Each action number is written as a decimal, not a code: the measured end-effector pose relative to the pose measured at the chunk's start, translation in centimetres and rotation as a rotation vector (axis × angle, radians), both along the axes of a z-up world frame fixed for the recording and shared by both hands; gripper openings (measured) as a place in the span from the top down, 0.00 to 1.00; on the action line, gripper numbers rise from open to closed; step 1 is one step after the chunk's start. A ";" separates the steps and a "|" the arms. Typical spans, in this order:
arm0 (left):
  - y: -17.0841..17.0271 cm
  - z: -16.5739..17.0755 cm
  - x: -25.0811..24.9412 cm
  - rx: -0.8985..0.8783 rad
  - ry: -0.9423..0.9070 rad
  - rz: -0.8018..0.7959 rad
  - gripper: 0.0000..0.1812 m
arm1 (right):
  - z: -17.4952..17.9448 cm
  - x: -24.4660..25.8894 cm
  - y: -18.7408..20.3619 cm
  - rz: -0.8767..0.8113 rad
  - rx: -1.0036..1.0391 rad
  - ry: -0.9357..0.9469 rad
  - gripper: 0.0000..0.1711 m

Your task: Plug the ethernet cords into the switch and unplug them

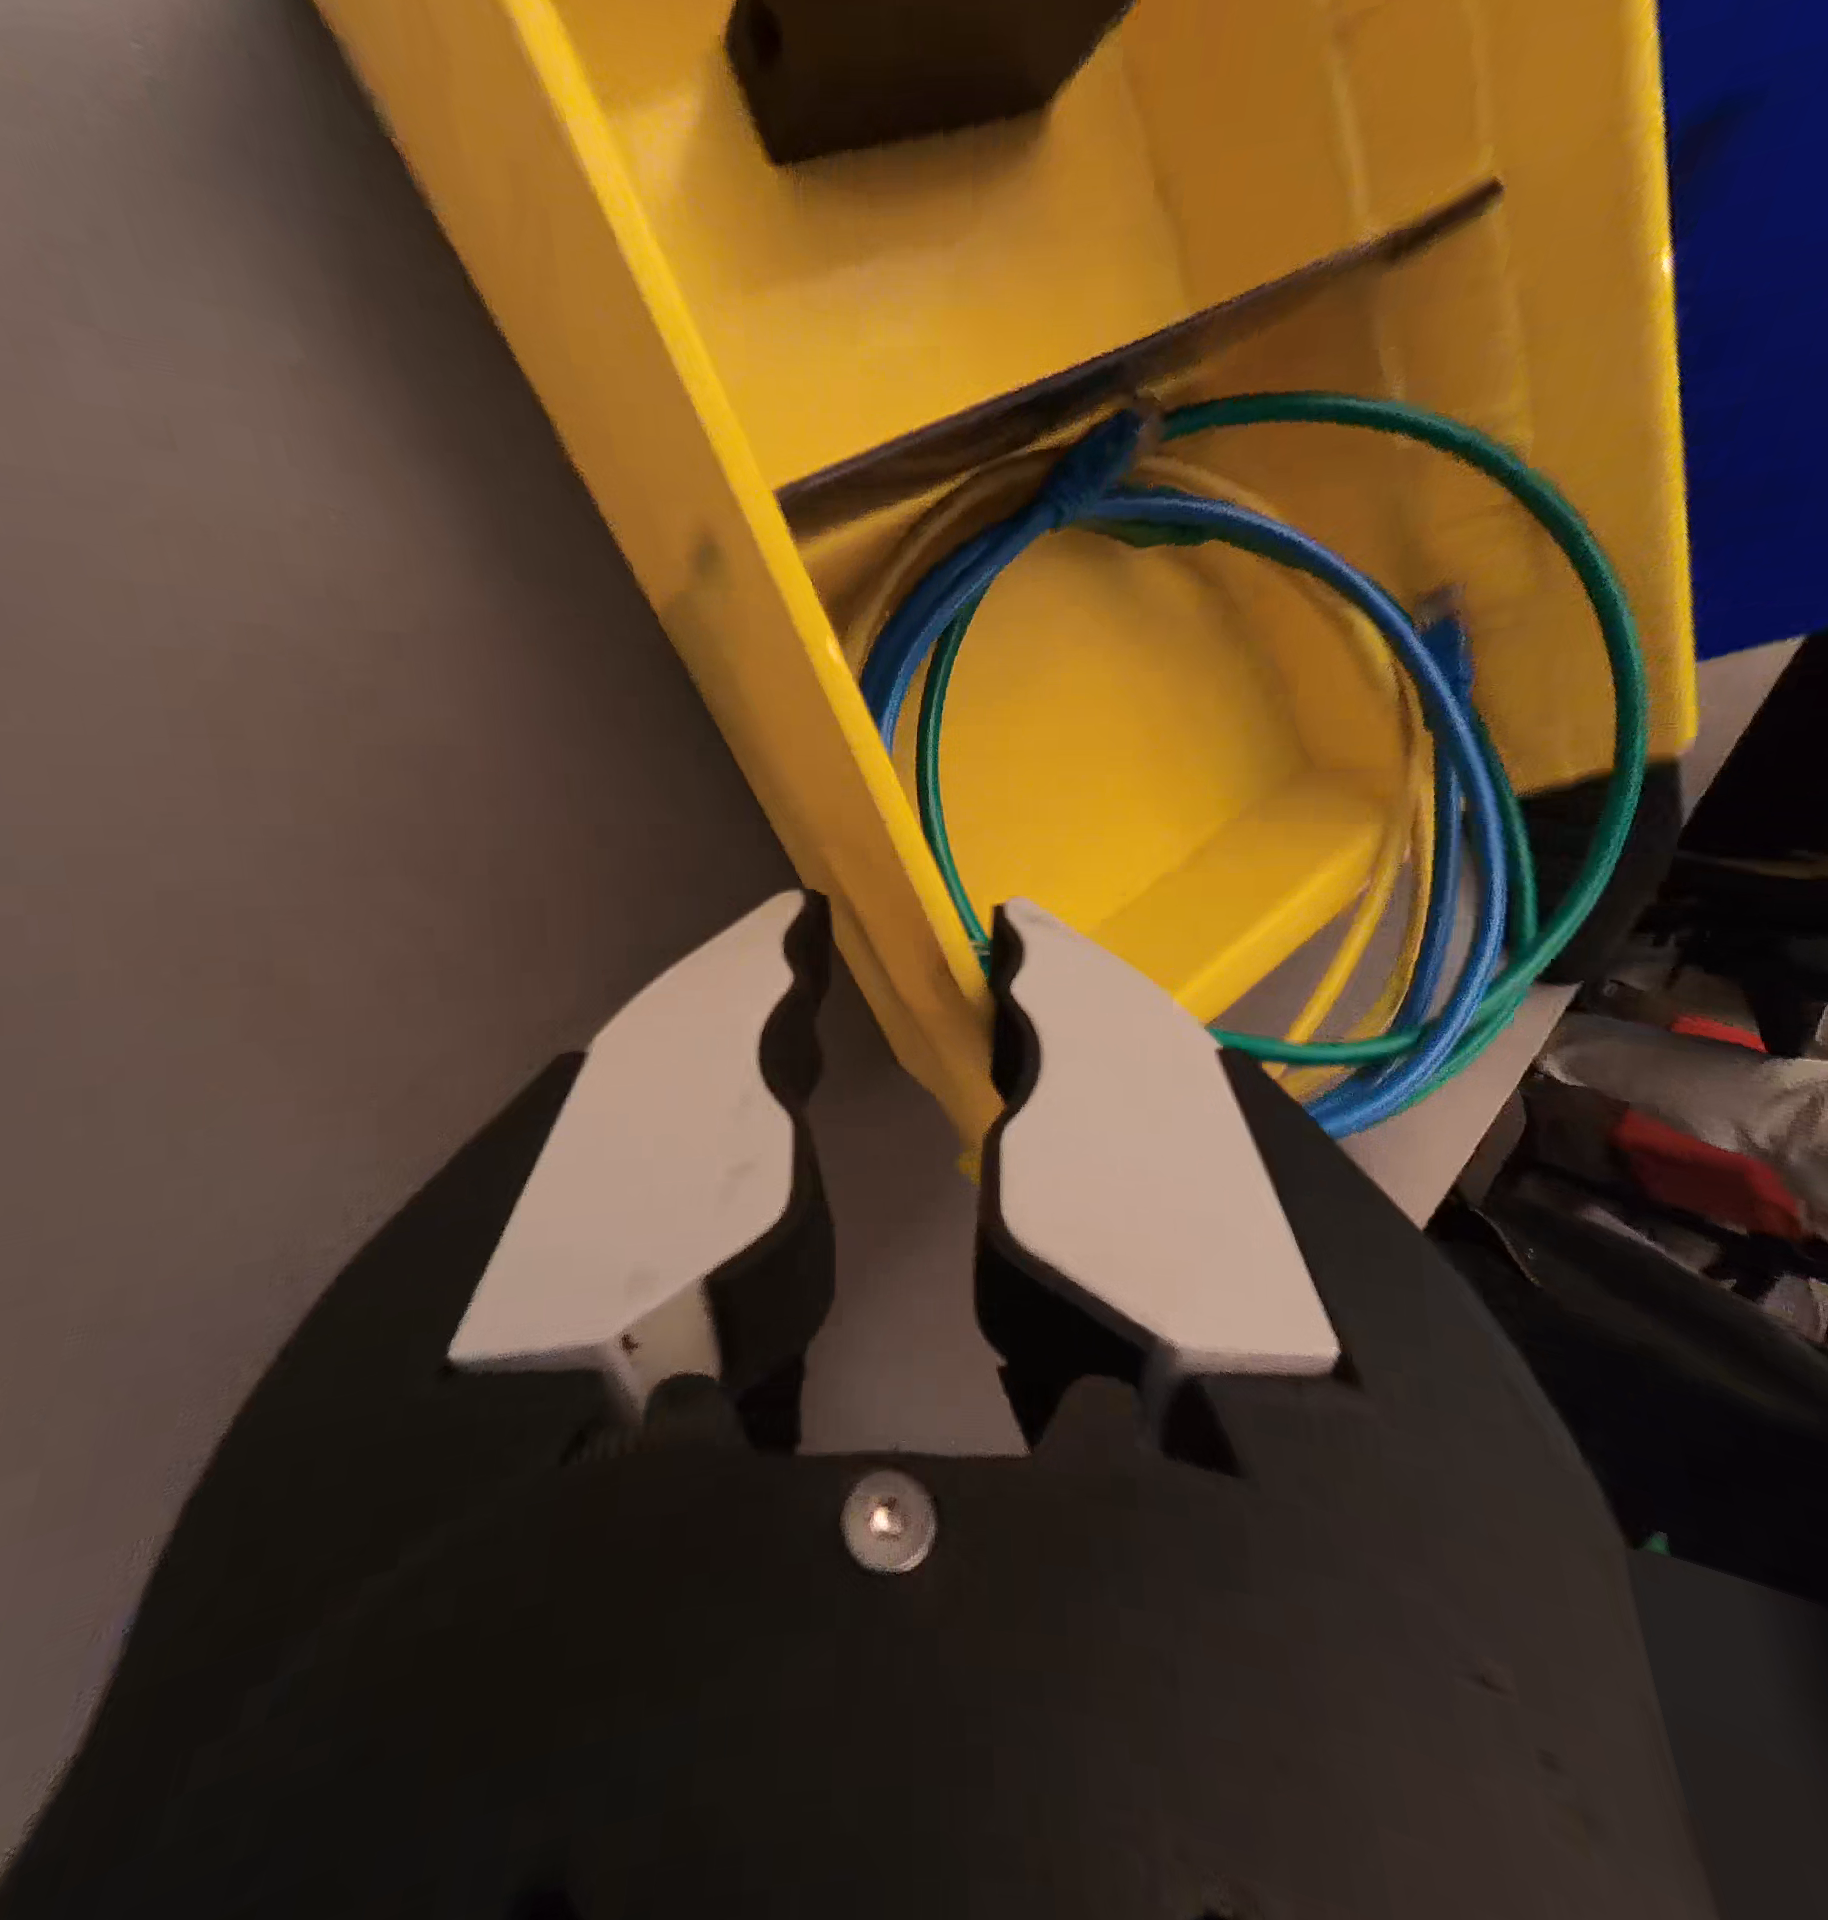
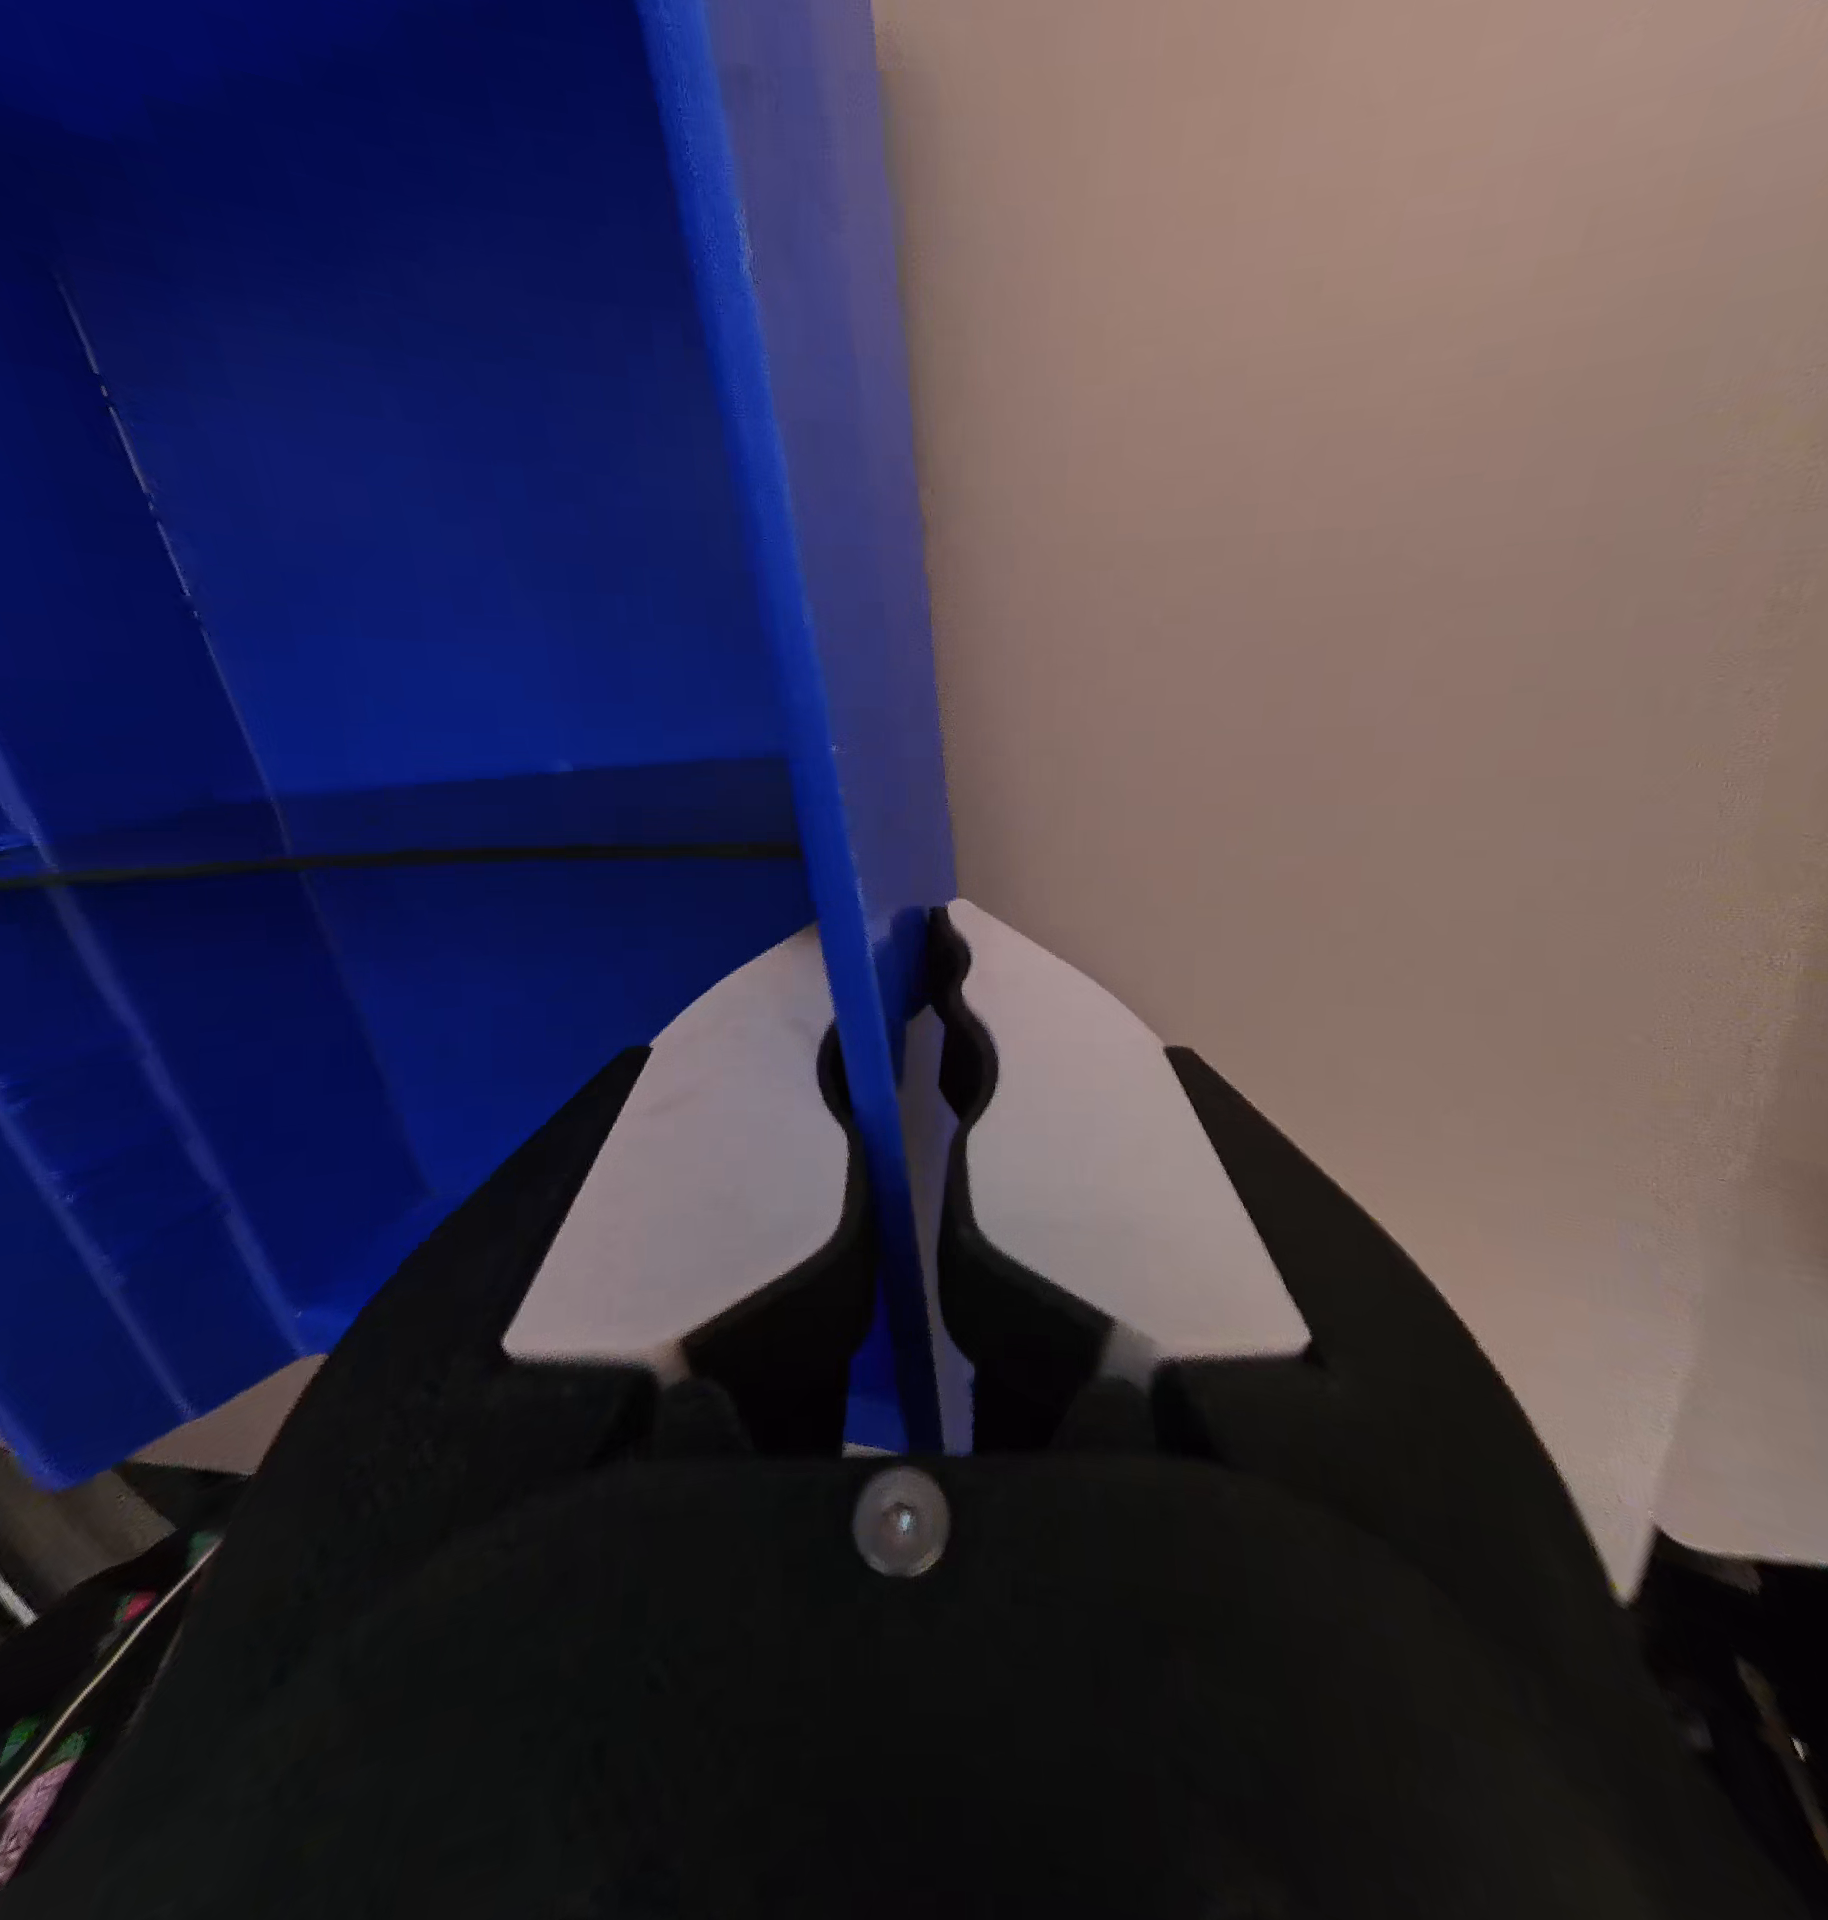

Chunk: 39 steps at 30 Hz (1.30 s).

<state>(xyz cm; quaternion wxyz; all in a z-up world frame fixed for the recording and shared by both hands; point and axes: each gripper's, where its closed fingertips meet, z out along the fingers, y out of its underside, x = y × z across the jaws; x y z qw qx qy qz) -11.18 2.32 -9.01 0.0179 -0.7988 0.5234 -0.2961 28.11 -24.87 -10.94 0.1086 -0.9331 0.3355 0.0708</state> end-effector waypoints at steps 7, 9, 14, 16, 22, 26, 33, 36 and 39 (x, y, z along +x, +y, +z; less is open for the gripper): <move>11.8 0.4 -10.5 0.307 0.165 0.282 0.98 | -1.2 -6.8 7.7 0.059 0.069 0.055 0.91; 13.7 0.4 -14.0 0.283 0.174 0.357 0.94 | -1.6 -9.7 9.6 0.107 0.077 0.095 0.91; 16.5 0.5 -21.1 0.202 0.144 0.540 0.95 | -2.1 -11.9 12.4 0.168 0.073 0.068 0.94; 17.0 0.6 -23.5 0.197 0.158 0.595 0.97 | -2.1 -10.7 12.1 0.146 0.064 0.053 0.95; 16.9 0.6 -28.1 0.212 0.185 0.611 0.98 | -2.1 -3.9 7.2 -0.027 0.040 0.031 0.94; 16.8 0.6 -28.5 0.184 0.148 0.619 0.97 | -2.2 -1.1 4.2 -0.048 0.042 0.009 0.96; 16.7 0.6 -28.8 0.263 0.164 0.532 0.97 | -2.2 -0.2 3.1 0.052 0.023 -0.030 0.96; 16.5 0.5 -29.4 0.273 0.177 0.524 0.97 | -2.2 -0.1 3.1 0.119 0.007 -0.051 0.95; 16.4 0.5 -30.3 0.279 0.170 0.521 0.97 | -2.2 -0.1 3.1 0.201 -0.007 -0.081 0.95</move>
